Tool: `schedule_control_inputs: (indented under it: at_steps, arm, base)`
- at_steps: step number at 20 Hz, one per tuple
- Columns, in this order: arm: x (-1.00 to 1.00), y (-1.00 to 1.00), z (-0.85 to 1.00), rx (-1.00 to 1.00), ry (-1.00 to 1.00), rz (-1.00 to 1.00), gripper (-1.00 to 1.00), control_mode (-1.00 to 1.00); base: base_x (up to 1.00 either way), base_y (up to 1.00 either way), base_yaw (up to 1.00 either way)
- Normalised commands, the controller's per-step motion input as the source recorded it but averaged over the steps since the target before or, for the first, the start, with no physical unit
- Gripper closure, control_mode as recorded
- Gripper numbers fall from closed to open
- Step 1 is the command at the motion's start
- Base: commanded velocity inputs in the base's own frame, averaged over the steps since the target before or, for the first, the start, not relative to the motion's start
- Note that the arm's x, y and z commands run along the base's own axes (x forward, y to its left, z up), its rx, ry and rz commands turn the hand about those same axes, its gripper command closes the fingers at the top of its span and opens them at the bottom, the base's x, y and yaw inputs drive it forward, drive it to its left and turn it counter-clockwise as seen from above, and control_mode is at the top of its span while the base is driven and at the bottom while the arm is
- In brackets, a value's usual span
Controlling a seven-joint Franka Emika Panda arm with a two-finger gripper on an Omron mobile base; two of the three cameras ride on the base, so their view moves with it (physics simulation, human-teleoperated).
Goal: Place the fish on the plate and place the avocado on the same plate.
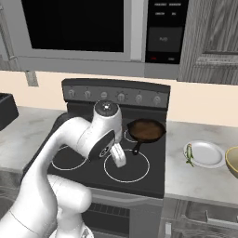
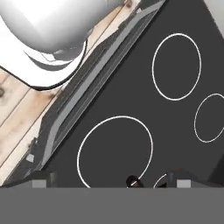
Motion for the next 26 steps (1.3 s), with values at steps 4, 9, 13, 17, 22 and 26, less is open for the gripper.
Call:
schedule_control_inputs:
  at_steps: [4, 9, 13, 17, 22, 26]
  arm:
    - [0.0, 1.0, 0.04, -0.33, 0.0, 0.5, -1.0, -1.0]
    - [0.0, 0.5, 0.02, -0.13, -0.08, 0.45, -1.0, -1.0]
    - [0.0, 0.24, 0.0, -0.06, -0.01, 0.36, -1.0, -1.0]
    - [0.0, 0.01, 0.0, -0.01, -0.03, 0.19, -1.0, -1.0]
    - [-0.01, 0.0, 0.0, -0.01, -0.05, 0.03, -1.0, -1.0]
    - [0.0, 0.0, 0.0, 0.0, -0.01, 0.0, -1.0, -1.0]
  base:
    - [0.0, 0.0, 0.0]
    - [0.0, 0.0, 0.0]
    - [0.0, 0.0, 0.0]
    - [0.0, 0.0, 0.0]
    - [0.0, 0.0, 0.0]
    - [0.0, 0.0, 0.0]
